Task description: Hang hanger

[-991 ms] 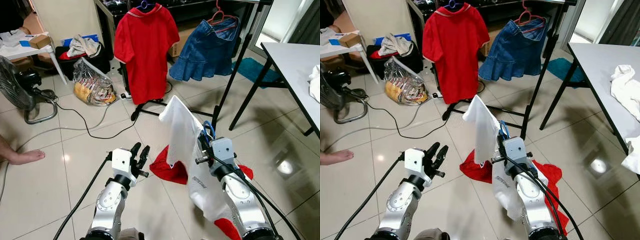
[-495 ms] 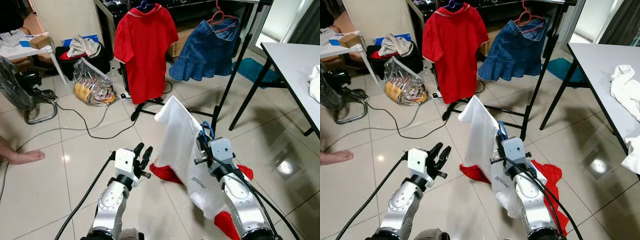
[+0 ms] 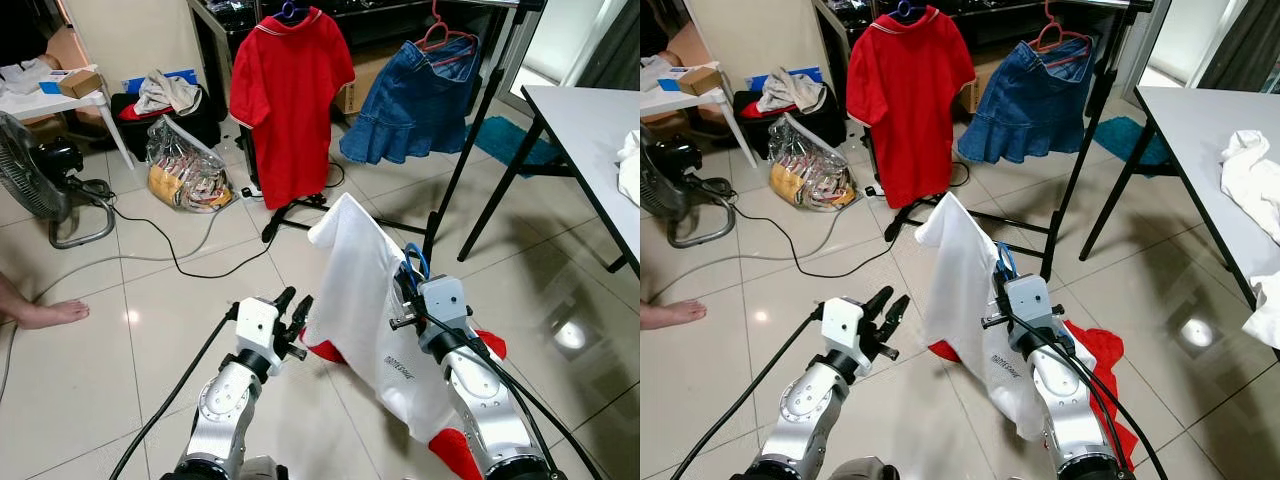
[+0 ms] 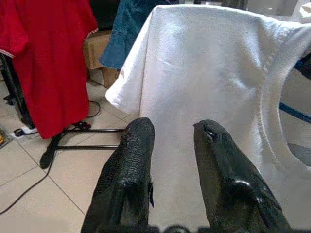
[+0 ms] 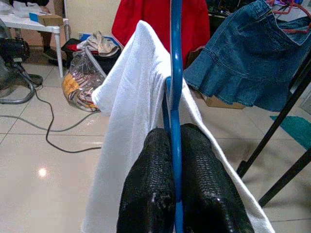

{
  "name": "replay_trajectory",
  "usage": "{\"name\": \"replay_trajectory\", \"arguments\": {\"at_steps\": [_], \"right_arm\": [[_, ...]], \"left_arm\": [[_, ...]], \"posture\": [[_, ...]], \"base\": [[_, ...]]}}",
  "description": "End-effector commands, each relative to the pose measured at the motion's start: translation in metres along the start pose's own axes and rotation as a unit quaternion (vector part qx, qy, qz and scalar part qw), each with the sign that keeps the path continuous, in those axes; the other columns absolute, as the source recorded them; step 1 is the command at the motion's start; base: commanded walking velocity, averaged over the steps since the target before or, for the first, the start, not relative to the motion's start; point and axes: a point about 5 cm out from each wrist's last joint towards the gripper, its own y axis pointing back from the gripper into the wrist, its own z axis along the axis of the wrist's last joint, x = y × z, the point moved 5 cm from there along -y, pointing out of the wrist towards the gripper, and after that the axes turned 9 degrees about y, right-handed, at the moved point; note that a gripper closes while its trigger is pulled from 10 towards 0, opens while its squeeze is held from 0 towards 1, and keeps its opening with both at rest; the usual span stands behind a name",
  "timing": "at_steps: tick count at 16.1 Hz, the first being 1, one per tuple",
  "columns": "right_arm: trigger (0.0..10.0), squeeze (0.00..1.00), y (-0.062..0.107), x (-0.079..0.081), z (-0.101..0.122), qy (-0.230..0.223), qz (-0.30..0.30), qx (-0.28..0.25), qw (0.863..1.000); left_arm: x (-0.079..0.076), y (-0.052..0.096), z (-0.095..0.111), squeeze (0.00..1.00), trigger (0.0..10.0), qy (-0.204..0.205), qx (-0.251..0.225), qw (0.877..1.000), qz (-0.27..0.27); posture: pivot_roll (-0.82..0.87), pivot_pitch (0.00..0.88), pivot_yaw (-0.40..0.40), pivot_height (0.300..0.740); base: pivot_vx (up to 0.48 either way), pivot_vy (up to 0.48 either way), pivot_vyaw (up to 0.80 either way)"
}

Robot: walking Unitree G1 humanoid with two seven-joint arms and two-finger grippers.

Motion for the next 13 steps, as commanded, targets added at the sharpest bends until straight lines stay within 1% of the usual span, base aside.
{"name": "replay_trajectory", "arguments": {"at_steps": [1, 7, 13], "right_arm": [[10.0, 0.00, 0.000, 0.001, 0.003, 0.006, 0.001, -0.010, 1.000], [10.0, 0.00, -0.004, 0.007, 0.010, 0.000, 0.005, -0.025, 1.000], [10.0, 0.00, -0.004, 0.011, 0.012, -0.008, 0.005, -0.032, 0.999]], "left_arm": [[0.000, -0.004, 0.005, 0.00, 10.0, 0.002, -0.008, 1.000, -0.001], [0.001, -0.012, 0.011, 0.00, 10.0, 0.022, -0.019, 1.000, 0.007], [-0.004, -0.010, 0.007, 0.00, 10.0, 0.027, -0.015, 0.999, 0.006]], "posture": [[0.11, 0.000, 0.009, 0.740], [0.12, 0.000, 0.001, 0.740], [0.12, 0.005, 0.008, 0.740]], "base": [[0.000, 0.000, 0.00], [0.000, 0.000, 0.00], [0.000, 0.000, 0.00]]}}
